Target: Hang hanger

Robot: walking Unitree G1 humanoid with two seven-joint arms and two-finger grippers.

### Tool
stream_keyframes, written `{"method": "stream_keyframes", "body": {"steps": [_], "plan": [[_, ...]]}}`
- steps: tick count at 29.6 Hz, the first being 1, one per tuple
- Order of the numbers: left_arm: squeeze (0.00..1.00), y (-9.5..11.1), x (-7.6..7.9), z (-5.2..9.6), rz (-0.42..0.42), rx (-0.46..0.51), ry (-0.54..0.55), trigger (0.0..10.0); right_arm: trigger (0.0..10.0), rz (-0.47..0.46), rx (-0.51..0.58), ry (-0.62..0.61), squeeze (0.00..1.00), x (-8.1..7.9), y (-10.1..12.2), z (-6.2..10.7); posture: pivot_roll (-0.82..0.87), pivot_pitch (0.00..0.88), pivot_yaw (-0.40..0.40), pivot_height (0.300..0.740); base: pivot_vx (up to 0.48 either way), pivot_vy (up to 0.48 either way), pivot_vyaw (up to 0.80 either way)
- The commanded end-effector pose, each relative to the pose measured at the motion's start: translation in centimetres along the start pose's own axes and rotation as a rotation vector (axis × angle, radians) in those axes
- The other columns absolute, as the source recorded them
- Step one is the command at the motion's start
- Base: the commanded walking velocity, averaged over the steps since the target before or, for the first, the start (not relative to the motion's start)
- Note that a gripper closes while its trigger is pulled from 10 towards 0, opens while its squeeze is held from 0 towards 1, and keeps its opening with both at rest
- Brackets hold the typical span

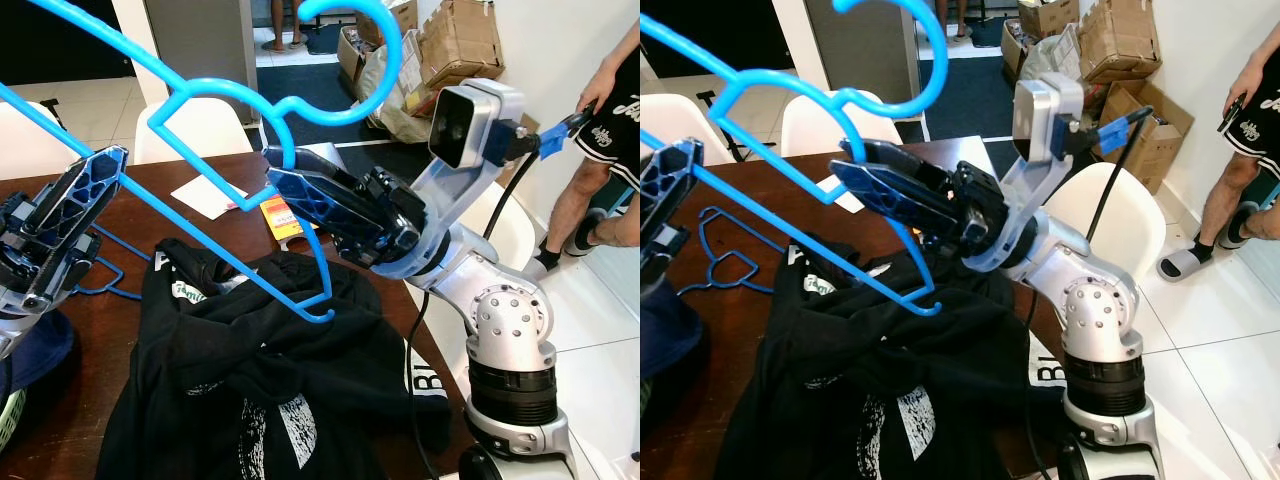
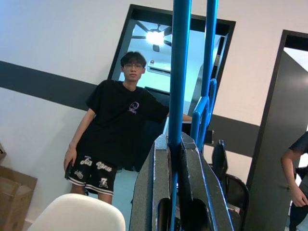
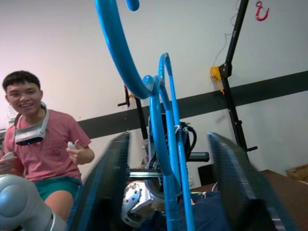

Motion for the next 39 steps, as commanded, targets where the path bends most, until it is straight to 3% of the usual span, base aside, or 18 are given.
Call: {"method": "stream_keyframes", "body": {"steps": [1,2,3,12,13,23,37,38,39], "plan": [[0.00,0.1,-0.1,0.0,-0.004,0.009,-0.001,0.0,10.0,0.028,-0.001,0.013,1.00,-0.3,0.2,-0.3,0.09,0.085,0.015,0.740,0.000,0.000,0.00],[0.00,0.1,-0.1,0.0,-0.003,0.011,-0.002,0.0,10.0,0.035,-0.014,0.015,1.00,-0.3,0.0,-0.4,0.08,0.088,0.016,0.740,0.000,0.000,0.00],[0.00,0.0,0.0,0.0,0.001,0.011,-0.005,0.0,10.0,0.049,-0.036,0.008,0.00,-0.2,-0.4,-0.5,0.08,0.091,0.021,0.740,0.000,0.000,0.00],[0.00,-0.4,-0.3,-0.1,0.024,0.012,0.000,0.0,10.0,0.130,-0.100,-0.058,0.00,0.5,-1.5,-1.8,0.08,0.087,0.023,0.740,0.000,0.000,0.00],[0.00,-0.5,-0.3,0.0,0.027,0.011,0.001,0.0,0.0,0.129,-0.081,-0.063,0.00,0.6,-1.3,-2.0,0.07,0.096,0.029,0.740,0.000,0.000,0.00],[0.00,-0.8,-0.4,-0.1,0.029,0.006,0.003,0.0,0.0,0.130,-0.018,-0.076,0.00,0.9,0.0,-1.7,0.07,0.092,0.028,0.740,0.000,0.000,0.00],[0.00,-1.4,-0.7,0.1,0.029,-0.023,0.022,0.0,0.0,0.130,-0.041,-0.049,0.00,0.5,-0.4,-1.4,0.08,0.083,0.027,0.740,0.000,0.000,0.00],[0.58,-1.7,-1.2,0.1,0.024,-0.037,0.061,10.0,0.0,0.131,-0.042,-0.060,0.00,0.8,-0.5,-1.4,0.08,0.085,0.029,0.740,0.000,0.000,0.00],[0.58,-1.7,-1.2,0.1,0.024,-0.037,0.061,10.0,0.0,0.131,-0.042,-0.060,0.00,0.8,-0.5,-1.4,0.08,0.085,0.029,0.740,0.000,0.000,0.00]]}}
Point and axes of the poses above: a point about 5 cm out from each wrist's last joint towards the gripper, its own z axis pointing back from the gripper into the wrist, its own y axis along the axis of the wrist's last joint, x = y × z, the point moved 6 cm from there along -z, pointing out of the wrist towards the gripper, and after that the axes turned 2 degrees about -z, right-handed, at the moved point
